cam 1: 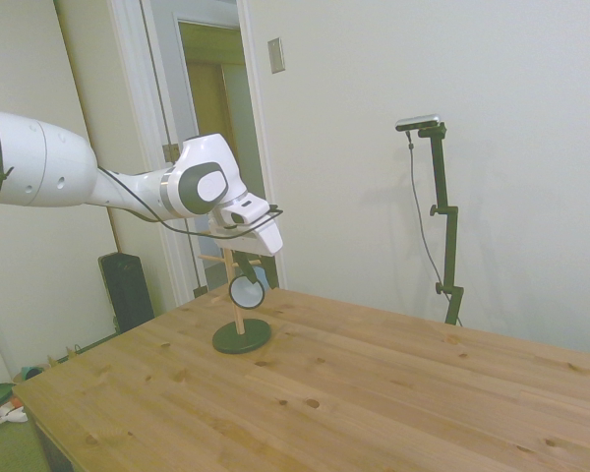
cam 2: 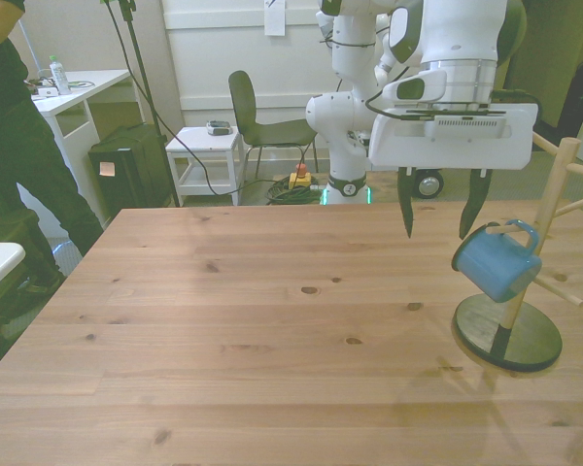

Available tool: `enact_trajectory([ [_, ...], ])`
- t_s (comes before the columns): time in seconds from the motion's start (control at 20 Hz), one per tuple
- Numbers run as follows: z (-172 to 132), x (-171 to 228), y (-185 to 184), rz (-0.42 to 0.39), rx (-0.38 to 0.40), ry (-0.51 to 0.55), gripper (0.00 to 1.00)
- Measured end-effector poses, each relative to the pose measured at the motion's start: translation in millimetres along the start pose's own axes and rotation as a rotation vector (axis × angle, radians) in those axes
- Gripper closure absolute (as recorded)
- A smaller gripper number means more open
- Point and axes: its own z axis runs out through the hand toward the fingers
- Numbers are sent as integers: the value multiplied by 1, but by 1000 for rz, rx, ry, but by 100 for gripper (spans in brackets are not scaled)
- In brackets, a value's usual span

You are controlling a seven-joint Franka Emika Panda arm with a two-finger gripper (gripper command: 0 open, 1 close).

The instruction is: Hang the mug

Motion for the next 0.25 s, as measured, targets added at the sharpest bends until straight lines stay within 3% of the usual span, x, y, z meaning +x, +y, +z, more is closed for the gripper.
enact_trajectory([
  [0.25,3,-12,50,21,-8,1,0],
])
